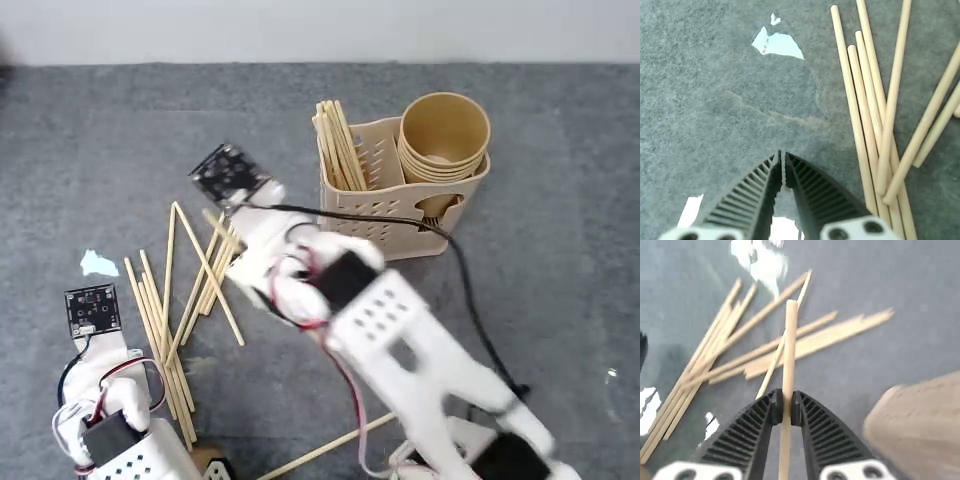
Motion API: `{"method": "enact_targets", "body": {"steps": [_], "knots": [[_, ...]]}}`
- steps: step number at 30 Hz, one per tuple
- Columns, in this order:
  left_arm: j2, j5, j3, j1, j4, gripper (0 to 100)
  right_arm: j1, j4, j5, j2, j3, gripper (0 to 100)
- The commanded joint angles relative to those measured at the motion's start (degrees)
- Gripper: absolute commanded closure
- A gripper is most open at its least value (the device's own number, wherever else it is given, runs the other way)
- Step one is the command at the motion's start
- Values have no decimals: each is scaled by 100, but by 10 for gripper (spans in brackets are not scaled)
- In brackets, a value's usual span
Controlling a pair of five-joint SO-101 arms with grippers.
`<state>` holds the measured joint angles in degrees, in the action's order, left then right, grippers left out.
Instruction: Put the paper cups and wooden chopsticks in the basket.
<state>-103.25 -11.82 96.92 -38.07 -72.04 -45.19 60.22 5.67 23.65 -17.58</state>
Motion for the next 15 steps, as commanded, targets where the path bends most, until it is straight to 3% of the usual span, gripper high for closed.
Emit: {"method": "enact_targets", "body": {"steps": [1, 8, 15], "knots": [[-105, -35, -48, -44, -44, 988, 259, -154, 343, 971, 352, 991], [-105, -35, -48, -44, -44, 988, 1015, -664, 334, 1385, 1451, 991], [-105, -35, -48, -44, -44, 988, 1947, -2440, 325, 1393, 1152, 991]]}}
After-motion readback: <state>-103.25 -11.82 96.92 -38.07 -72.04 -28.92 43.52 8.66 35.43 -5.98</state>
